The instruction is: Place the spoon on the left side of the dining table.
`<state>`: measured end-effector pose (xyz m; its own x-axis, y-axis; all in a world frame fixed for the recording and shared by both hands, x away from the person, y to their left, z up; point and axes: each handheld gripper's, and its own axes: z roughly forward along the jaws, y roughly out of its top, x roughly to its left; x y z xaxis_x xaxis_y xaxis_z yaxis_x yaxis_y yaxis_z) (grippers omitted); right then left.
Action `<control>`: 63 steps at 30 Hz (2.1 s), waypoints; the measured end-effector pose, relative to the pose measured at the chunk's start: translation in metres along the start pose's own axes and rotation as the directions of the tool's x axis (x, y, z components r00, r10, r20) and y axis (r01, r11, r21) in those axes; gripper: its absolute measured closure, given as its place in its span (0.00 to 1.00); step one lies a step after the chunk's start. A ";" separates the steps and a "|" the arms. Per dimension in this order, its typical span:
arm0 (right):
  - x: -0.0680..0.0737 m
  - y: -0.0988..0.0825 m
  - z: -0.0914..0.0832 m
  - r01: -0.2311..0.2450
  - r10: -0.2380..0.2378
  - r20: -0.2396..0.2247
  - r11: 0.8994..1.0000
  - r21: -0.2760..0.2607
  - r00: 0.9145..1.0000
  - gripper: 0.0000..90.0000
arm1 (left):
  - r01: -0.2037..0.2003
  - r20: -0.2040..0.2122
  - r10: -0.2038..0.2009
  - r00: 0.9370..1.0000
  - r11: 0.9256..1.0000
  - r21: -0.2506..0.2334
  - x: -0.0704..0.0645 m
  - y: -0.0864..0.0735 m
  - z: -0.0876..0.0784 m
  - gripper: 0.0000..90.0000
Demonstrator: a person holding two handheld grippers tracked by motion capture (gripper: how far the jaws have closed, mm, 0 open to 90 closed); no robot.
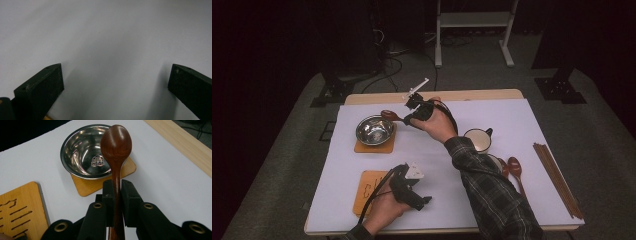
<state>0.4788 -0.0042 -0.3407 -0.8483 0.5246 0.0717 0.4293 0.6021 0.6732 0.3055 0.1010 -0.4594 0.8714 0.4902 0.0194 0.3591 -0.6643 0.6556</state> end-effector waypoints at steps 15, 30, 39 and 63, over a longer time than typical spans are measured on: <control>0.005 0.006 0.020 0.019 -0.018 -0.024 1.000 0.021 1.000 0.90 | 0.000 0.000 0.000 1.000 1.000 0.000 0.000 0.000 0.000 0.00; 0.008 0.008 0.038 0.031 -0.028 -0.044 0.998 0.050 0.999 0.90 | -0.001 0.000 0.001 1.000 1.000 0.001 0.000 0.000 0.000 0.00; 0.013 0.008 0.050 0.034 -0.030 -0.053 0.996 0.080 0.998 0.90 | 0.000 0.001 0.000 1.000 1.000 0.001 0.000 0.000 0.000 0.00; 0.015 0.011 0.067 0.036 -0.029 -0.059 0.993 0.111 0.998 0.90 | -0.001 0.000 0.001 1.000 1.000 0.000 0.000 0.000 0.000 0.00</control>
<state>0.4914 0.0502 -0.3817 -0.8772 0.4706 0.0951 0.4306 0.6836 0.5893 0.3055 0.1010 -0.4595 0.8717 0.4896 0.0202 0.3583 -0.6649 0.6554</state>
